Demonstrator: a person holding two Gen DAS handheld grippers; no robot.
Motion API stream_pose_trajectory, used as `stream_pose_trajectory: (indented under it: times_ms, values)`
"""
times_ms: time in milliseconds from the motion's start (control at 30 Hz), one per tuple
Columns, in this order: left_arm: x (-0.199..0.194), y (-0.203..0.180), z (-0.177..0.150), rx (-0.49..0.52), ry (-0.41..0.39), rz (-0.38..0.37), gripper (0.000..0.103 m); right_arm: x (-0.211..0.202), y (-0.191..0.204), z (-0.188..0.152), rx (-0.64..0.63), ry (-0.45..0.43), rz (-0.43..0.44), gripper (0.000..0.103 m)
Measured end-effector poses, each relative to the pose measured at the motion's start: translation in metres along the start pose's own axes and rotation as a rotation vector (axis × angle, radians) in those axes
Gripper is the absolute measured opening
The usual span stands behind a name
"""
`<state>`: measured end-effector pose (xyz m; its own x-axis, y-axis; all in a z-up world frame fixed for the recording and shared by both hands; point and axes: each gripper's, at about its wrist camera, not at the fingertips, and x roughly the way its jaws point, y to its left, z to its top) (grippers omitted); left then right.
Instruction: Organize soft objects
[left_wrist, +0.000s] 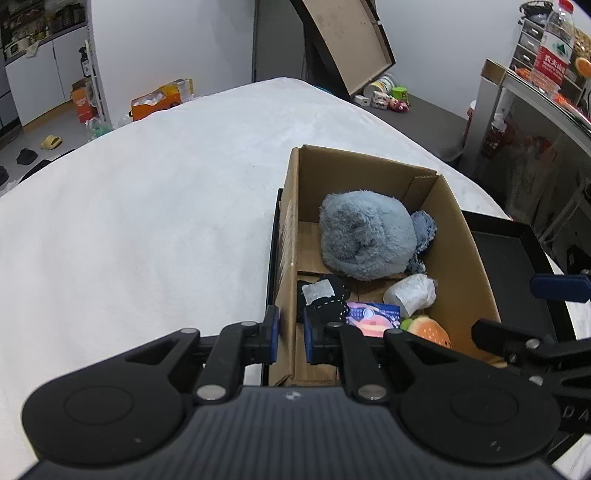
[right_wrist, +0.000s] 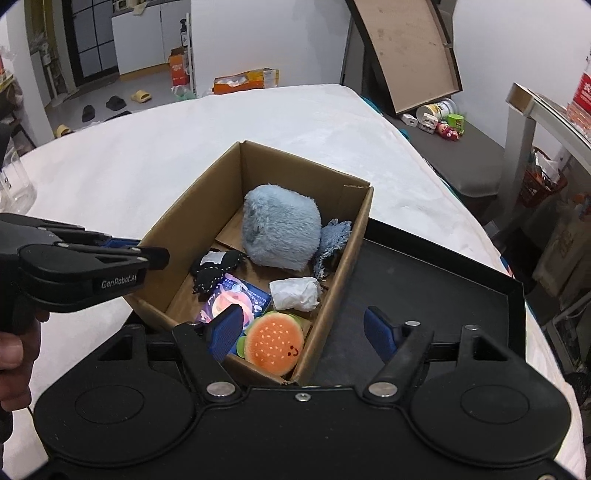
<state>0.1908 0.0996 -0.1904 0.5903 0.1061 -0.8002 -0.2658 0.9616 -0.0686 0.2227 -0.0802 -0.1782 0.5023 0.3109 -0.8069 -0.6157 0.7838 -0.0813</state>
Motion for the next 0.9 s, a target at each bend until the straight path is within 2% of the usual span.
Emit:
stream_pose_trajectory:
  times_ms: [100,300,633,767,900]
  values:
    - [-0.003,-0.001,0.004,0.015,0.008,-0.005,0.013,-0.005,-0.004,0.001,0.017,-0.003,0.008,0.072]
    - [-0.018,-0.011,0.017,0.052,0.006,-0.008,0.020,-0.014,-0.026,-0.002,0.092,-0.005,0.018,0.073]
    - [-0.046,-0.023,0.028,0.065,0.030,-0.012,0.055,-0.041,-0.069,-0.013,0.215,-0.041,0.037,0.080]
    - [-0.058,-0.026,0.032,0.053,0.045,-0.017,0.072,-0.053,-0.084,-0.017,0.257,-0.070,0.046,0.090]
    - [-0.075,-0.031,0.037,0.034,0.032,-0.024,0.081,-0.065,-0.097,-0.022,0.298,-0.086,0.058,0.094]
